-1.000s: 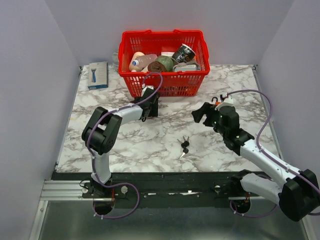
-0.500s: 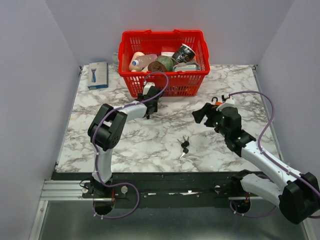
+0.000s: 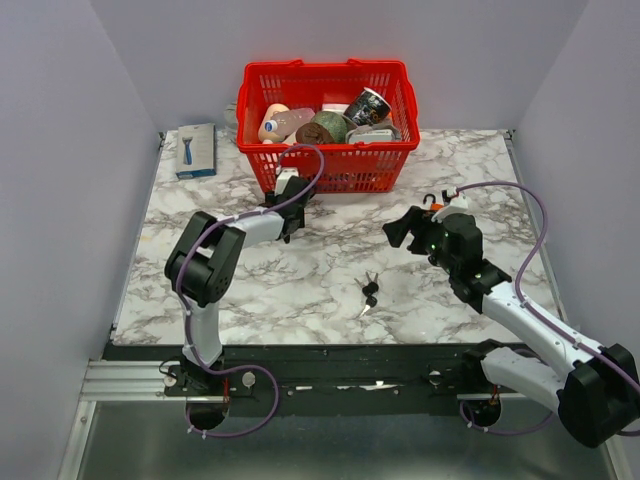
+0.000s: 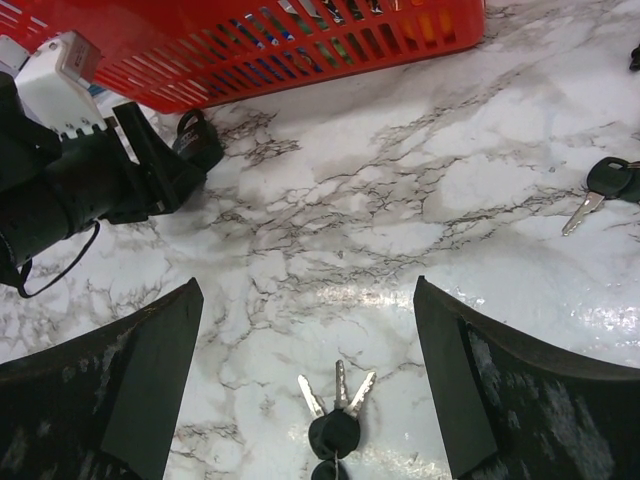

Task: Unlock with the key

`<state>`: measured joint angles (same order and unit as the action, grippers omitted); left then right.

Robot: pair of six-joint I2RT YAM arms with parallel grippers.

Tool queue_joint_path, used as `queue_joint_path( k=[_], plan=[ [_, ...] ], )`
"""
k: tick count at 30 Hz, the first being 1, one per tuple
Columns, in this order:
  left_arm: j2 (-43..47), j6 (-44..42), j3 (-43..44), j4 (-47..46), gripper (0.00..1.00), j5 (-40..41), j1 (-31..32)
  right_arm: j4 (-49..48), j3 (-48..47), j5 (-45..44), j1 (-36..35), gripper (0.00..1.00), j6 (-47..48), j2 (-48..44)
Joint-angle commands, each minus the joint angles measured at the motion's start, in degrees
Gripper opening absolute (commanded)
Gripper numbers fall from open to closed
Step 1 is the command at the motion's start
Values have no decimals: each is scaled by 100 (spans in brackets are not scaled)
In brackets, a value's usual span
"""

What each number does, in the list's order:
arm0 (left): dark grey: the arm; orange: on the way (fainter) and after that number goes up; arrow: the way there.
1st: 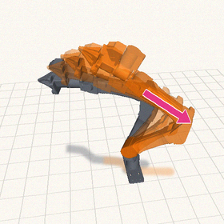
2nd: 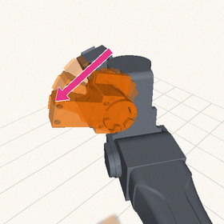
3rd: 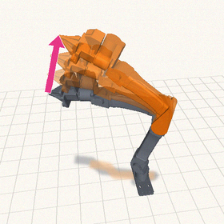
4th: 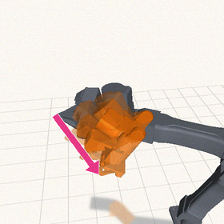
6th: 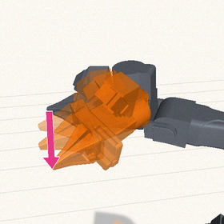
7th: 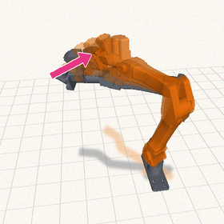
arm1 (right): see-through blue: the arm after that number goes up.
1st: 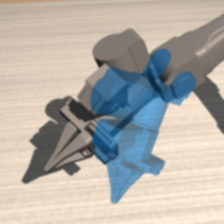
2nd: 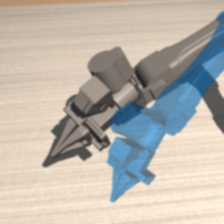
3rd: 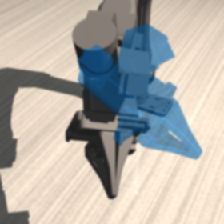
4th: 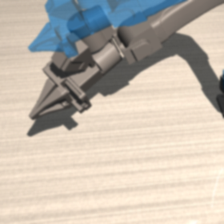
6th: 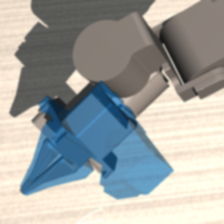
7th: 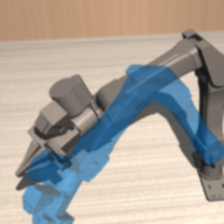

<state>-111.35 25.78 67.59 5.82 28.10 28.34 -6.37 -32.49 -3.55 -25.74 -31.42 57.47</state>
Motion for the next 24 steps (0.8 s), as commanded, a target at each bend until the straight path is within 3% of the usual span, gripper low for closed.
queue_joint_path(
  k=[1,7,24],
  plan=[
    [227,-55,-229,235,62,188,-127,-136,59,91,42,95,22,36],
    [614,-125,-677,-29,65,20,-136,-145,59,162,51,95,22,62],
    [368,-310,-264,-2,66,-331,-566,-145,94,179,51,95,31,-26]
  ],
)
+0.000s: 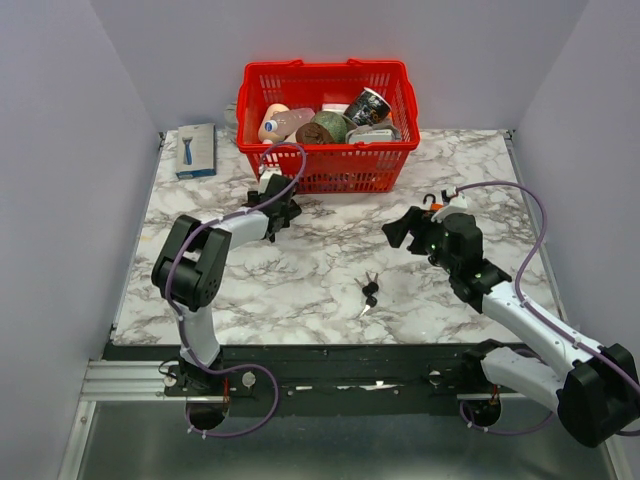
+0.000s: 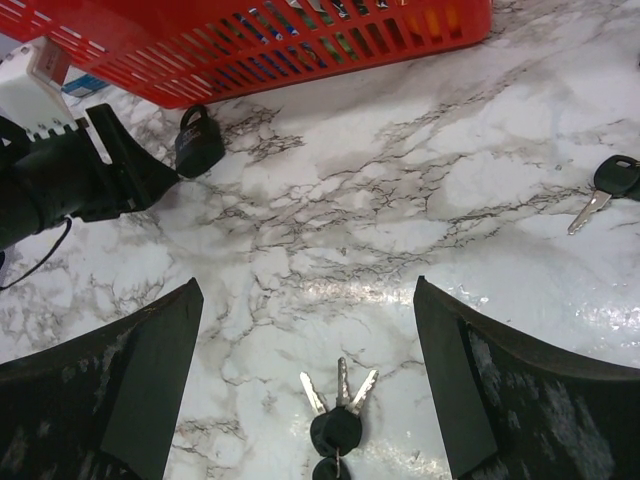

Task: Unlock with the key

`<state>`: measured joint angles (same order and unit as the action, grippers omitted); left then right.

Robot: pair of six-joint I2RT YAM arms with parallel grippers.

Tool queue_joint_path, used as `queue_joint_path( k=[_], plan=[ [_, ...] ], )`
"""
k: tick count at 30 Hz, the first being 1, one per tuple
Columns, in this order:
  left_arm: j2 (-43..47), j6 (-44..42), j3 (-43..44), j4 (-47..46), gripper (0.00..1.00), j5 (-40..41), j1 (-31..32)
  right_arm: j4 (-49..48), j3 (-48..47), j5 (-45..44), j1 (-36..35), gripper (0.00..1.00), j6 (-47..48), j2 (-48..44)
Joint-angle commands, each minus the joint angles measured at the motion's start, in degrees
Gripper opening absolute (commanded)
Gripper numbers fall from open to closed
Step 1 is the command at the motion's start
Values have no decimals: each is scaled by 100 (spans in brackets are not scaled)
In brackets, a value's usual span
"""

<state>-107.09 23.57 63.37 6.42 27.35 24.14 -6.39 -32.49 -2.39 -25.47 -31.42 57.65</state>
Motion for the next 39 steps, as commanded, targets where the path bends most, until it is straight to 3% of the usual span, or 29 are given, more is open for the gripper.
queue_joint_path(
  k=[1,9,16,22,29,39],
  plan=[
    [-40,-81,166,-105,66,-274,-155,-143,94,64,25,95,31,-43],
    [-23,261,167,-9,66,-687,-217,-134,59,64,25,95,110,62],
    [680,947,-317,-53,71,-1328,-199,252,-249,160,16,93,540,465],
    [1321,650,-282,351,77,-1707,20,630,-127,406,-221,84,497,642],
    [2112,359,-440,299,83,-2172,310,938,111,257,-1169,76,119,1037],
    [2087,297,-150,448,87,-3051,1013,1509,-231,-648,-1575,63,13,1960]
  ],
)
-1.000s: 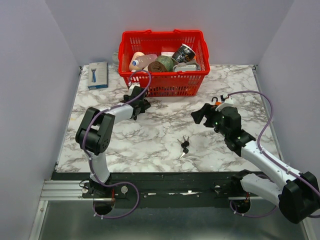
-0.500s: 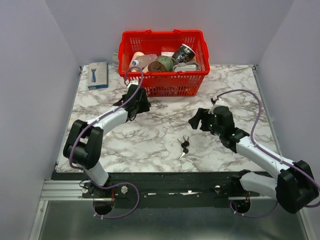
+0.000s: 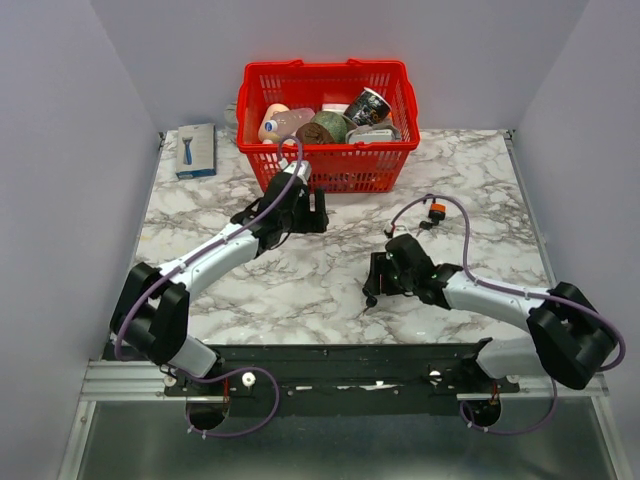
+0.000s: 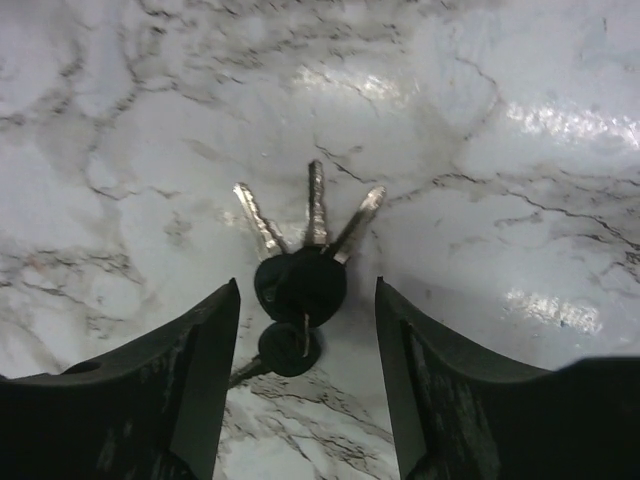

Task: Unlock with the key

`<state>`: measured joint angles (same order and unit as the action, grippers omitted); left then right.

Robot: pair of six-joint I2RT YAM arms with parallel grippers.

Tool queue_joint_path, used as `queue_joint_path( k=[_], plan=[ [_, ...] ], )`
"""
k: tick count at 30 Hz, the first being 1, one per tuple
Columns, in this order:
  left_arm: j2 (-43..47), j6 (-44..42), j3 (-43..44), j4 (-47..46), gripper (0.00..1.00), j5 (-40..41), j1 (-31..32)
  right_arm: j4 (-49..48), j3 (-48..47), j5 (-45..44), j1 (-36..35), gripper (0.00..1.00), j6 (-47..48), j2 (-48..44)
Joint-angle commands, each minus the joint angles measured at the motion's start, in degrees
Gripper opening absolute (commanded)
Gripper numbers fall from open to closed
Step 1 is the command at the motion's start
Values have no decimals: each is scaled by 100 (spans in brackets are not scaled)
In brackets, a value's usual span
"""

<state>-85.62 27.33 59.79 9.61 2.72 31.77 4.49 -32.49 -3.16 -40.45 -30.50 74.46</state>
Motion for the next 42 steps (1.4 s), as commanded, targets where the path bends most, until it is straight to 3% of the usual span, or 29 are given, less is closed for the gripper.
queue_joint_path(
  k=[1,13,16,17,21,28,36,42],
  plan=[
    [-60,-70,217,129,87,-641,303,508,-258,-615,-95,61,-87,332],
    [318,-96,244,208,87,-773,567,693,-618,-598,-341,42,-307,957],
    [380,-105,235,182,87,-878,585,772,-627,-677,-376,32,-360,904],
    [389,-105,235,165,87,-931,576,781,-618,-686,-376,21,-369,878],
    [389,-140,165,-20,87,-1396,611,746,-557,-660,-376,1,-386,711],
    [-199,-53,437,120,87,-2494,708,45,-162,-388,-376,1,175,-141],
    [-1254,798,552,-89,84,-3997,778,-607,94,193,-403,1,1142,-774],
    [-1474,1125,411,-503,84,-4341,892,-871,243,272,-438,1,1371,-1021]
  ],
)
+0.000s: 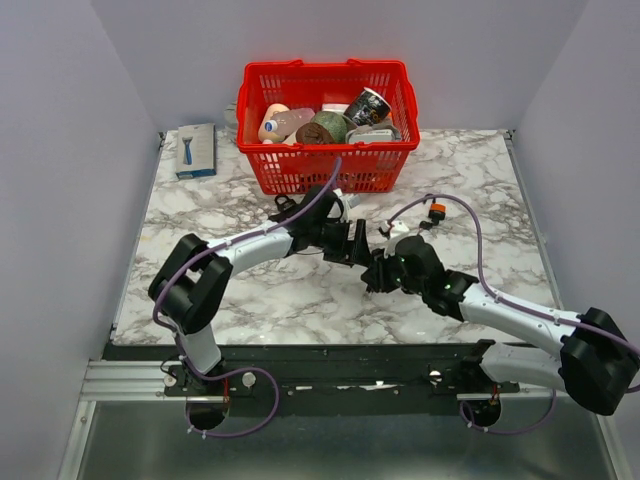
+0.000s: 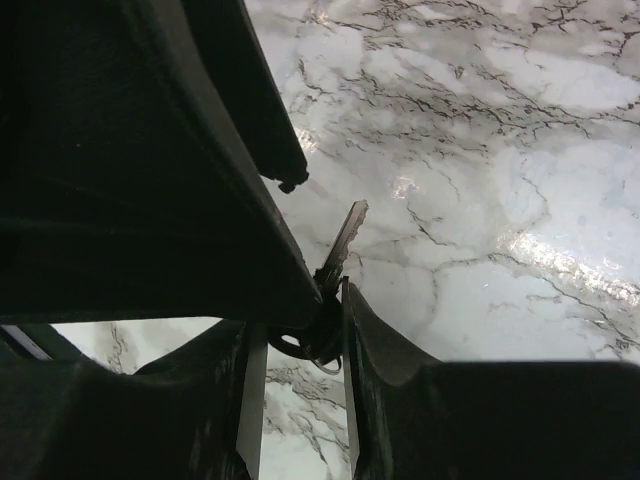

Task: Unlock with the key

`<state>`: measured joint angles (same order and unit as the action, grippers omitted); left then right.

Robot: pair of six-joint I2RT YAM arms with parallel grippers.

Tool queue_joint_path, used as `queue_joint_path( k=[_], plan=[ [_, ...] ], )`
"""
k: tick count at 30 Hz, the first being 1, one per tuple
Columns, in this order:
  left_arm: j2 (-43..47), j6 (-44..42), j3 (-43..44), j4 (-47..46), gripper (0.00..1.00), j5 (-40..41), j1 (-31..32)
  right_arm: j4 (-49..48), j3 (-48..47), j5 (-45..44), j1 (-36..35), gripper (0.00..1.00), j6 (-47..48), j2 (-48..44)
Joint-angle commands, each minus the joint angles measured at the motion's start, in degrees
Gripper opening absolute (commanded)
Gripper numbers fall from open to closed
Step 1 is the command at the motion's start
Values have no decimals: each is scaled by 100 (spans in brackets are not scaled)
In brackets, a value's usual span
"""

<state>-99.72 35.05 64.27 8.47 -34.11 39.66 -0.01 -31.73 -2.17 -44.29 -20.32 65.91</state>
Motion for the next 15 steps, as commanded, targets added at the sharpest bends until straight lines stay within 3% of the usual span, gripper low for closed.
queue_joint_path(
  k=[1,15],
  plan=[
    [-82,458,-63,-503,83,-754,103,-447,184,330,-62,1,362,-175],
    [-328,670,-108,-504,59,-887,191,-579,202,235,-115,1,546,-263]
  ],
)
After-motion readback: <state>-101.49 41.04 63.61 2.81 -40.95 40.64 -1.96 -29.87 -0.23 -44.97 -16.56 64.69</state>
